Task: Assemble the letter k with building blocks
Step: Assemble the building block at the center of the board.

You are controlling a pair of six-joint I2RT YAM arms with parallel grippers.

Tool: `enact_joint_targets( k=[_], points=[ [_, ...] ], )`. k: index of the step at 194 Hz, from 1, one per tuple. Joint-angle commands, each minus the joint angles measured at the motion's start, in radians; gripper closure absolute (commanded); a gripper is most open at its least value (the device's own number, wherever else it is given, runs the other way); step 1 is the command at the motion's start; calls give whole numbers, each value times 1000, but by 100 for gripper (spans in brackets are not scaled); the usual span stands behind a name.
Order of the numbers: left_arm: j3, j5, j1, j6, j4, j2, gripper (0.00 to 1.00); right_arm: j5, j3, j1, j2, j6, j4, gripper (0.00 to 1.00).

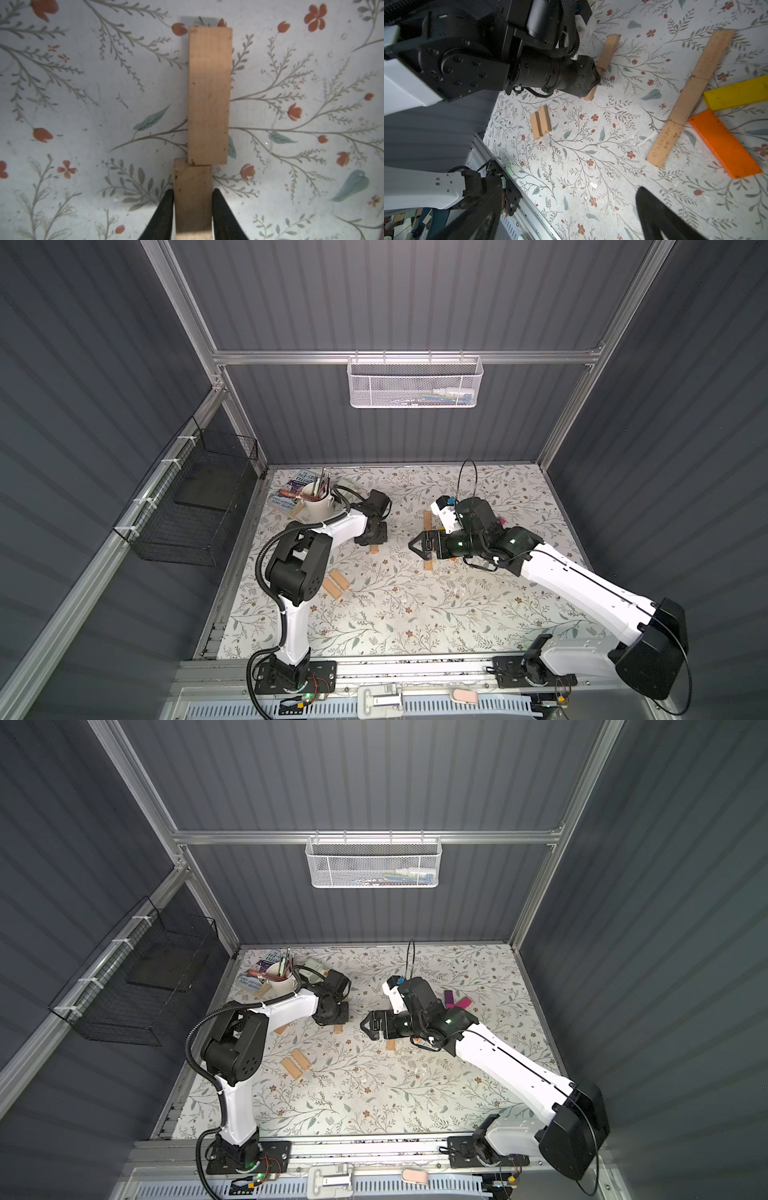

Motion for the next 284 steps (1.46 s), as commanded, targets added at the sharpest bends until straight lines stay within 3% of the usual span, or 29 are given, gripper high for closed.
enact_joint_targets(
  k=[1, 199, 284],
  points=[
    [25, 24, 6, -3, -2, 16, 67, 8, 25, 4, 9, -10, -8, 1],
    [75, 29, 12, -39, -1, 35, 68, 7, 24, 4, 14, -14, -11, 1],
    [79, 9, 12, -38, -13, 34, 63, 4, 27, 4, 18, -17, -10, 1]
  ],
)
